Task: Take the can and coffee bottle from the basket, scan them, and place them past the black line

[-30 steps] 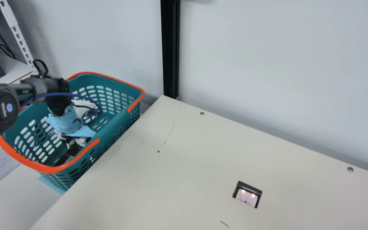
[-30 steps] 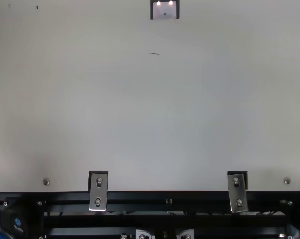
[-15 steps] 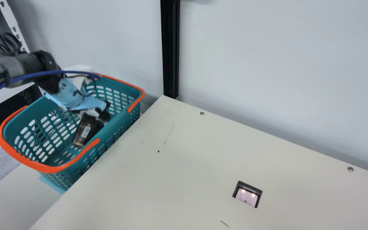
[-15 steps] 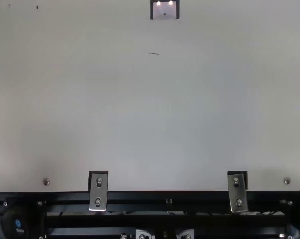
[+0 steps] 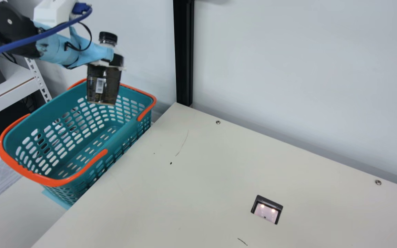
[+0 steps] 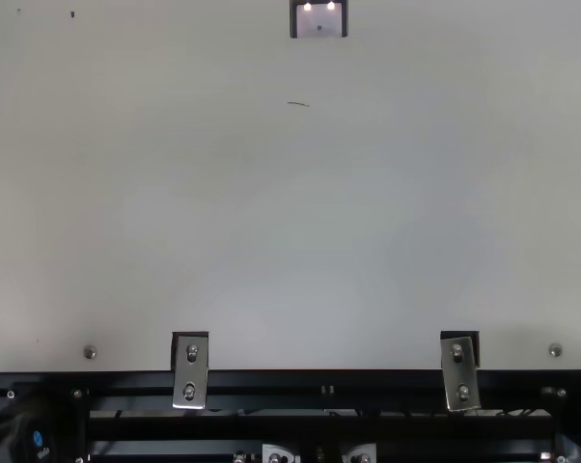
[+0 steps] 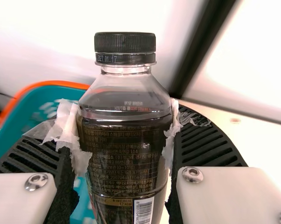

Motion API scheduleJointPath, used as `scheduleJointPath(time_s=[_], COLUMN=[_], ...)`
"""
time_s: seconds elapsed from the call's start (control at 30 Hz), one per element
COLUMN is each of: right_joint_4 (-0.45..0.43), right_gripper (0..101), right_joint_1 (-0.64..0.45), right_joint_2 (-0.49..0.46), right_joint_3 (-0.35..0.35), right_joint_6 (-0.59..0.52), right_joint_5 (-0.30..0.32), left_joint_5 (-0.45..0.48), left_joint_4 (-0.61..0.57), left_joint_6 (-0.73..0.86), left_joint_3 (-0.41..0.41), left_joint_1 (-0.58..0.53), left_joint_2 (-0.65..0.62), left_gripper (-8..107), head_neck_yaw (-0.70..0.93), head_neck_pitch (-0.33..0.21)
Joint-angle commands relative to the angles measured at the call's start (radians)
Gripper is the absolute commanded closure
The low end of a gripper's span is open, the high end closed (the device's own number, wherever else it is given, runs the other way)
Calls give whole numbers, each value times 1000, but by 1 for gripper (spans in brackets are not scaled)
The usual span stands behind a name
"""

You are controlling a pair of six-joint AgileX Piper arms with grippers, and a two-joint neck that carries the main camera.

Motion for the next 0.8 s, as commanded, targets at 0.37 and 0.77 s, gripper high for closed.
scheduleJointPath(time_s=[0.37,0.77], right_joint_4=[0,0], right_gripper=[0,0], right_joint_1=[0,0], right_joint_2=[0,0], right_joint_3=[0,0], right_joint_6=[0,0], right_joint_5=[0,0], left_joint_5=[93,50], left_joint_4=[-220,-284], left_joint_6=[-25,-84], left_joint_3=[84,200], left_joint_1=[-103,-278], left_joint_2=[-87,-186], left_gripper=[89,89], head_neck_yaw=[6,-207], head_neck_pitch=[-27,-11])
